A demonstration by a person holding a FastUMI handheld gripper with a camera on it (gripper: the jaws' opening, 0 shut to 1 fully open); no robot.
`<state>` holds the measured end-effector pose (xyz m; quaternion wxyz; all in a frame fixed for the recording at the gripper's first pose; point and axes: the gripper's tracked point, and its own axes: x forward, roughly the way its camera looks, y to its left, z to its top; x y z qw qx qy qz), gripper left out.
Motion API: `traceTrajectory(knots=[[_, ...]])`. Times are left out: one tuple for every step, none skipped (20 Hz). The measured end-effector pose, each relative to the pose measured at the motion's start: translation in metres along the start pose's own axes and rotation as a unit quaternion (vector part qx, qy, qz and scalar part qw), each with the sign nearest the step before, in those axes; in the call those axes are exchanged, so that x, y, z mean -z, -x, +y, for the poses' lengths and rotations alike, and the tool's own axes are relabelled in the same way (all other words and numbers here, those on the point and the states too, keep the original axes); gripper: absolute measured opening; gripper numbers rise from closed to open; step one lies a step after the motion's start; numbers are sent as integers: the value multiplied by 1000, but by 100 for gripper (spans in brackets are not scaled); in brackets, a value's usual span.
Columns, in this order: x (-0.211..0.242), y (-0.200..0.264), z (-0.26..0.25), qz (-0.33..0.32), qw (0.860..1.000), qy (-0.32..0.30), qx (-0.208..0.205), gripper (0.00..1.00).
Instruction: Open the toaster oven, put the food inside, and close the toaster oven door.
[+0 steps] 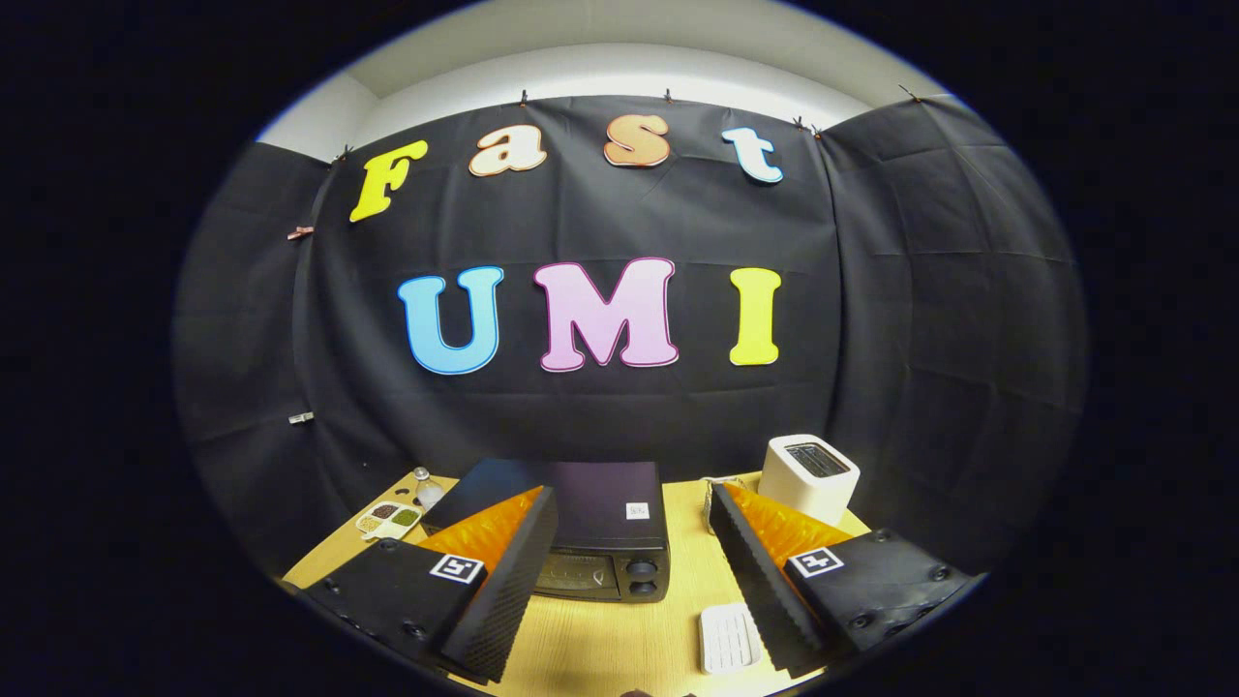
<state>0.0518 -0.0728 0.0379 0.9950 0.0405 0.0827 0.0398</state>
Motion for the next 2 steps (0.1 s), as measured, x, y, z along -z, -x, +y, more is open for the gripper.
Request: traceTrajectory(knots=[[0,0,3,3,1000,-5,-3,98],[0,0,8,4,1000,-12,-7,98]])
